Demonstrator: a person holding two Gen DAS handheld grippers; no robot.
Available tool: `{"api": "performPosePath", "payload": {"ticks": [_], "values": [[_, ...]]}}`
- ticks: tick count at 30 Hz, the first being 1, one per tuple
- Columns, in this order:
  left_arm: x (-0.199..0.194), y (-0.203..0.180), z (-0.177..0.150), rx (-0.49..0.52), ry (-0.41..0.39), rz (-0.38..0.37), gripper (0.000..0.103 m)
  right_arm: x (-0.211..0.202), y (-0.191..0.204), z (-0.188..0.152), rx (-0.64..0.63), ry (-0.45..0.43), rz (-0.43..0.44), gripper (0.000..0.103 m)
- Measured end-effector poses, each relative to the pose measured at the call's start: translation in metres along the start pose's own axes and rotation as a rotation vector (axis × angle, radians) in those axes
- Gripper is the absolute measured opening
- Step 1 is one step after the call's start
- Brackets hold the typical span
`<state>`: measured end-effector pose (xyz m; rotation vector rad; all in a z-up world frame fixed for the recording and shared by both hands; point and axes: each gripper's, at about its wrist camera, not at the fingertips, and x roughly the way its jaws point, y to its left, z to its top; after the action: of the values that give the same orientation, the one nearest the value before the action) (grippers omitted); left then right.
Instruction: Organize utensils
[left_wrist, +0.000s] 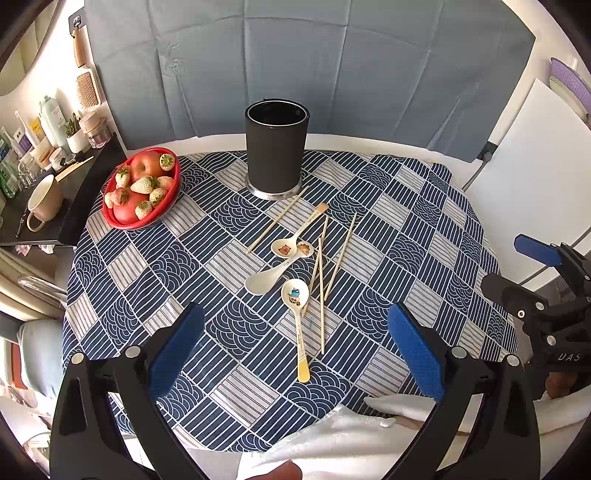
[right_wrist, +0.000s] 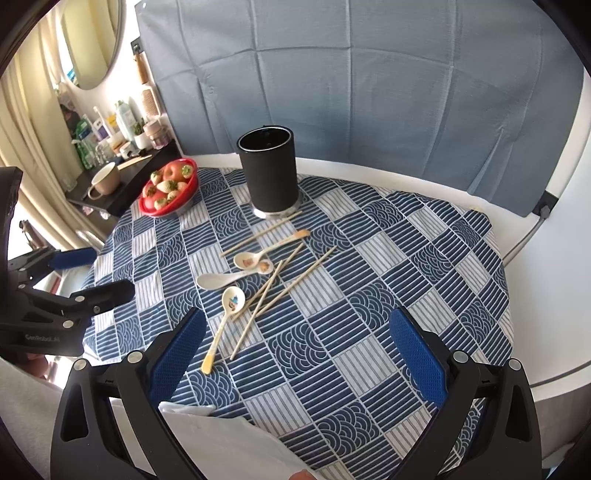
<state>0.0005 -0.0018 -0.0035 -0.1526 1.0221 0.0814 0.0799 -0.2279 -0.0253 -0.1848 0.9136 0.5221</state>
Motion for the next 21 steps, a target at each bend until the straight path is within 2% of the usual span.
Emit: {"api": "performPosePath", "payload": {"ticks": [21], "values": [[0.0029,-0.0036,0.0024,0.017,0.014,-0.002,0.097,0.0034,0.0016,0.0018,-0.02,0.018,-0.013,0.095]]}}
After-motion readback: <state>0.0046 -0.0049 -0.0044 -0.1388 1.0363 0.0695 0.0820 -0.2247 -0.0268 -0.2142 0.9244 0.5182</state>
